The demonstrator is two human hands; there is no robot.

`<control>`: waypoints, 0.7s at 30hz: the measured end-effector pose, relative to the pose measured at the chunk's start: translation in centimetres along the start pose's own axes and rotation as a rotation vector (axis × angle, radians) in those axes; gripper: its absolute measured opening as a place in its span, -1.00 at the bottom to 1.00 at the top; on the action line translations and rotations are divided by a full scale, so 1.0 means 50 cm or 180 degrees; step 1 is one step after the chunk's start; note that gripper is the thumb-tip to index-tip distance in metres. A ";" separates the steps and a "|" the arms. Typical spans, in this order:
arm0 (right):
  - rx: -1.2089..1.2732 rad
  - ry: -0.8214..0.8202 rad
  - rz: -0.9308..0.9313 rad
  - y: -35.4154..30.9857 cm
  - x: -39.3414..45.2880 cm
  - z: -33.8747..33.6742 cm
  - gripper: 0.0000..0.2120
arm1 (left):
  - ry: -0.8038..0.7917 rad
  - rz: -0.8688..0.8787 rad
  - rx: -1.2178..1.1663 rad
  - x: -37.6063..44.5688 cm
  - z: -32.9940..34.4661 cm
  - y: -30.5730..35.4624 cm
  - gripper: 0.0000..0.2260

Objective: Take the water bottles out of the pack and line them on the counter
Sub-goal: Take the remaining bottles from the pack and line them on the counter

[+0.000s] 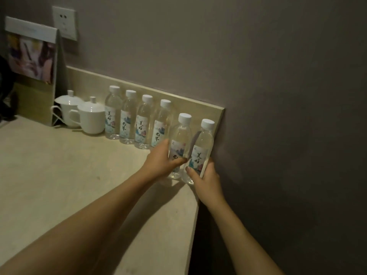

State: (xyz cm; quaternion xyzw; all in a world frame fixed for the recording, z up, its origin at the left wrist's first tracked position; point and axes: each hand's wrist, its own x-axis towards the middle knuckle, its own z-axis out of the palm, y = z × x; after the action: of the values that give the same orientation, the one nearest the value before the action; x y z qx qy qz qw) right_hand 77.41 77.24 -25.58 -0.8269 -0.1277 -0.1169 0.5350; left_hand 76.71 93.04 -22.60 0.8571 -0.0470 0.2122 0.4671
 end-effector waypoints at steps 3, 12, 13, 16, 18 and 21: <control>0.0012 0.0133 0.0169 -0.005 0.007 0.013 -0.50 | 0.0016 0.0061 0.0079 0.028 0.005 -0.021 -0.58; -0.0031 0.0207 0.0517 -0.022 0.036 0.042 -0.63 | 0.0107 0.0002 0.0195 0.065 0.012 -0.074 -0.46; -0.0079 0.0216 0.0525 -0.023 0.039 0.045 -0.62 | 0.0107 -0.0006 0.0278 0.068 0.011 -0.077 -0.46; -0.0221 0.0245 0.0634 -0.026 0.049 0.048 -0.58 | 0.0027 0.0015 0.0365 0.076 0.007 -0.081 -0.47; -0.0343 0.0264 0.0708 -0.030 0.051 0.049 -0.56 | -0.0045 0.0034 0.0431 0.077 0.004 -0.080 -0.46; -0.0498 0.0250 0.0727 -0.030 0.052 0.046 -0.57 | -0.0173 0.0084 0.0785 0.072 0.001 -0.084 -0.46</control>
State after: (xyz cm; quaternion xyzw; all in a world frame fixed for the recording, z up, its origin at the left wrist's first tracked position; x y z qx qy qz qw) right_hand 79.46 80.15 -24.34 -0.8701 -0.0022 -0.0972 0.4833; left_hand 81.18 95.79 -24.44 0.9127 -0.0446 0.1991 0.3539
